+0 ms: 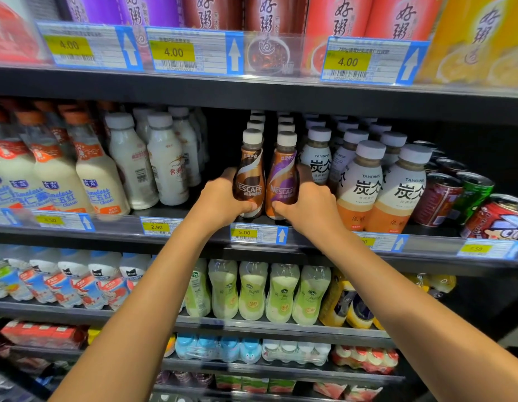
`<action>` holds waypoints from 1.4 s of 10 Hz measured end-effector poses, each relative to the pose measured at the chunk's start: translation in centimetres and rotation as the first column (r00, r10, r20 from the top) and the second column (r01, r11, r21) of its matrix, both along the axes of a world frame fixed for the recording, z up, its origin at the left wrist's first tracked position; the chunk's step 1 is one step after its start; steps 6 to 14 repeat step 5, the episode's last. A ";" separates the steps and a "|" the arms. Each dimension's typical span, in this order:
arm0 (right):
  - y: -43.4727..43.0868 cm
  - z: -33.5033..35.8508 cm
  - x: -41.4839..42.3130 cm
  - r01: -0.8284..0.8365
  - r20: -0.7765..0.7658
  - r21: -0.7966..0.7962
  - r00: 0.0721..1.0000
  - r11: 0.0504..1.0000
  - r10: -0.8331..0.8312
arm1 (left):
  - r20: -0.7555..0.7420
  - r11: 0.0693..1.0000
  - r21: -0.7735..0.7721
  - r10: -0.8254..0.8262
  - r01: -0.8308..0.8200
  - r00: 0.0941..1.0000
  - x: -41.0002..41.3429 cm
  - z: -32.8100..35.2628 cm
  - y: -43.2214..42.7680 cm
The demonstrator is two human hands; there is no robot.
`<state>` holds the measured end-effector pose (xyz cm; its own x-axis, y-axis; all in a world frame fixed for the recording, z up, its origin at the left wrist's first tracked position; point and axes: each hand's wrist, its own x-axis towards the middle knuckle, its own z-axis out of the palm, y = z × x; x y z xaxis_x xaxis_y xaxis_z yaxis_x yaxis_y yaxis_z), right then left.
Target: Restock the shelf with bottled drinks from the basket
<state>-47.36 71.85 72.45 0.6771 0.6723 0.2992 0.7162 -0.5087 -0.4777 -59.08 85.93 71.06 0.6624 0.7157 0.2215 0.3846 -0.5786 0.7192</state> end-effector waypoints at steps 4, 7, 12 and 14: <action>-2.1 2.5 -1.4 0.003 0.070 -0.033 0.998 0.999 -0.001 | -0.182 0.996 0.065 0.074 -0.063 0.981 -1.0 2.8 -2.4; -4.0 2.8 -1.4 -0.006 0.215 0.009 0.977 1.000 0.004 | -0.211 0.962 0.245 0.171 -0.118 0.962 -1.8 3.3 -4.4; -4.0 2.8 -1.4 -0.006 0.215 0.009 0.977 1.000 0.004 | -0.211 0.962 0.245 0.171 -0.118 0.962 -1.8 3.3 -4.4; -4.0 2.8 -1.4 -0.006 0.215 0.009 0.977 1.000 0.004 | -0.211 0.962 0.245 0.171 -0.118 0.962 -1.8 3.3 -4.4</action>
